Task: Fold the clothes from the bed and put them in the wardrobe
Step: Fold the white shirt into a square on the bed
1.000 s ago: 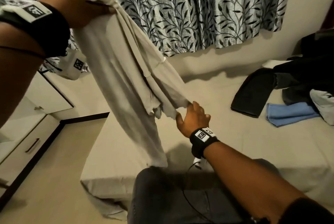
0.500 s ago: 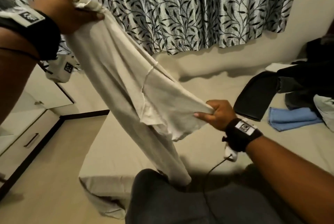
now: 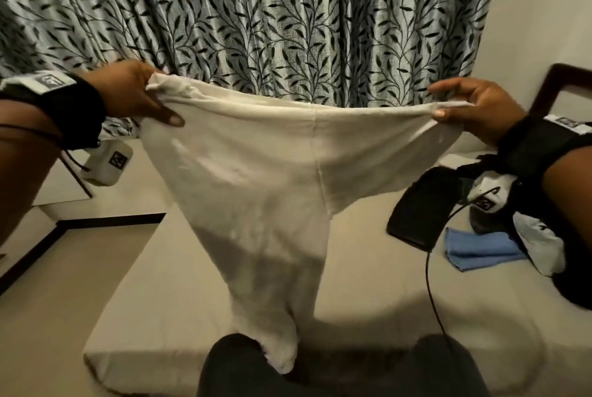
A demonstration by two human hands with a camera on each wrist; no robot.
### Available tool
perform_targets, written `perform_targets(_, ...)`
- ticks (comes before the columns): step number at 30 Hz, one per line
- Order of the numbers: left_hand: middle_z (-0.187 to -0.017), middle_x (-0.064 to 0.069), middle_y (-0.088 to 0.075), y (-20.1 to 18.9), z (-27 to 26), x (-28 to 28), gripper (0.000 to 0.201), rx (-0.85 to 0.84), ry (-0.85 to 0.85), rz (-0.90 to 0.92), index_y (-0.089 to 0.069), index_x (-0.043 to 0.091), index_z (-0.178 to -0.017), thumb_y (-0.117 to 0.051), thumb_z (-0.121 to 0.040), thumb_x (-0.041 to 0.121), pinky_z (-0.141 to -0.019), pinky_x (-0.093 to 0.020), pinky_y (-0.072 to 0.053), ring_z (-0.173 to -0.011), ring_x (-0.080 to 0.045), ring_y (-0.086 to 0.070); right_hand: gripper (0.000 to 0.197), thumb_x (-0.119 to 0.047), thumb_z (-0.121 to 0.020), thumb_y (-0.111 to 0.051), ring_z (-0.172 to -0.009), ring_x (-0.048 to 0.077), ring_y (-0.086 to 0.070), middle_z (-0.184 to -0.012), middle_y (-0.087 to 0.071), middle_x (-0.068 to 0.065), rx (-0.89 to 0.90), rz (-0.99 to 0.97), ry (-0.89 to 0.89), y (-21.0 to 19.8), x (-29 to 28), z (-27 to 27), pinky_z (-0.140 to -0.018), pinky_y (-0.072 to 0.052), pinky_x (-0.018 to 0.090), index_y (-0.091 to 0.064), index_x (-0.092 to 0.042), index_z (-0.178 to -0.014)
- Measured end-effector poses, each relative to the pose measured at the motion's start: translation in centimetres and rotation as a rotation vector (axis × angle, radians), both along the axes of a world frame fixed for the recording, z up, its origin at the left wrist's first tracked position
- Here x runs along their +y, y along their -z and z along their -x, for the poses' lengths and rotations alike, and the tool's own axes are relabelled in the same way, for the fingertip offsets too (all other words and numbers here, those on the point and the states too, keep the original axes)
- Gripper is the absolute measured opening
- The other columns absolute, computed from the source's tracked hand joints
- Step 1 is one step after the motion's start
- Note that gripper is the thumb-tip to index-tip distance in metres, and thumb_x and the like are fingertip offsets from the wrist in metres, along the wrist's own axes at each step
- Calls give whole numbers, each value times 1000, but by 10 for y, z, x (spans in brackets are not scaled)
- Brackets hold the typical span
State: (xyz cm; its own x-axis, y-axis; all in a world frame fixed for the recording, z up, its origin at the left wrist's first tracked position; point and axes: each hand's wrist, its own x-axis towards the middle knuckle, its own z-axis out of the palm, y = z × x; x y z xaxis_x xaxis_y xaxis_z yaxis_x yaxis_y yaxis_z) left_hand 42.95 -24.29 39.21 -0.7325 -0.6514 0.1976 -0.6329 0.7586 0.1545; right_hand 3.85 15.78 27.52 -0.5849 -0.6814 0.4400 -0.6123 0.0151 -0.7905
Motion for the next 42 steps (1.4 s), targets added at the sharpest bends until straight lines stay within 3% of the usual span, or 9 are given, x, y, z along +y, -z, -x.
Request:
perform_targets(2,-73,-11,-67,7,11,-16,51,-127,-57,57,-65,13,-75,-88,-60,55,-72,-38,-52,-71,-31,-63,41,-14,-85,-79,-75,-2,-60,-85,-69,-10,108,-238,15,-1,-2,17,-73,-49,8,-70,-42,-114)
perform_targets(4,-69,-16,-59,22,29,-25,53,-200,-65,137,-60,4,-73,-85,-74,50,-67,-38,-48,-68,-34,-57,26,-19,-85,-80,-83,5,-65,-81,-73,-19,236,-512,50,1,-11,29,-77,-50,19,-75,-44,-89)
perform_targets(8,-92,-24,-66,46,80,-41,36,-134,-36,205,-72,6,-107,-75,-89,37,-77,-42,-52,-86,-41,-63,17,-18,-87,-79,-84,26,-61,-69,-68,-10,299,-731,202,3,-47,50,-73,-40,29,-73,-31,-76)
perform_targets(17,-118,-26,-66,4,168,-50,36,450,-46,232,-65,12,-119,-59,-98,40,-88,-48,-50,-109,-47,-61,17,-12,-87,-64,-95,34,-67,-98,-73,12,330,-262,717,-50,-75,85,-82,-47,28,-77,-12,-98)
perform_targets(23,-106,-22,-67,-11,152,-31,62,651,73,335,-64,12,-108,-43,-83,65,-71,-44,-43,-98,-42,-62,22,-19,-86,-62,-100,35,-67,-104,-74,14,358,-87,774,-69,-43,79,-88,-52,34,-75,-11,-102)
perform_targets(26,-98,-22,-70,32,127,-19,47,643,203,383,-70,10,-106,-56,-89,52,-69,-44,-48,-91,-42,-64,17,-25,-87,-63,-94,33,-67,-97,-74,13,326,-56,737,-36,-22,61,-83,-52,38,-73,-14,-94)
perform_targets(33,-81,-4,-75,283,16,27,31,222,420,176,-79,25,-86,-69,-57,26,-70,-40,-52,-76,-35,-68,11,-1,-87,-72,-83,23,-62,-87,-67,7,117,-332,472,158,51,-30,-76,-42,23,-72,-12,-87)
perform_targets(36,-79,7,-74,379,-17,55,27,-200,402,14,-77,37,-87,-67,-65,28,-69,-35,-52,-79,-27,-69,28,-4,-80,-81,-75,13,-64,-79,-70,-4,10,-652,299,244,80,-55,-71,-43,26,-70,-28,-72)
perform_targets(42,-111,3,-72,456,-27,90,42,-862,361,-290,-72,39,-113,-62,-81,64,-80,-26,-47,-105,-21,-67,29,-18,-76,-85,-72,1,-62,-74,-69,-11,-67,-1076,26,336,106,-79,-65,-41,7,-66,-38,-68)
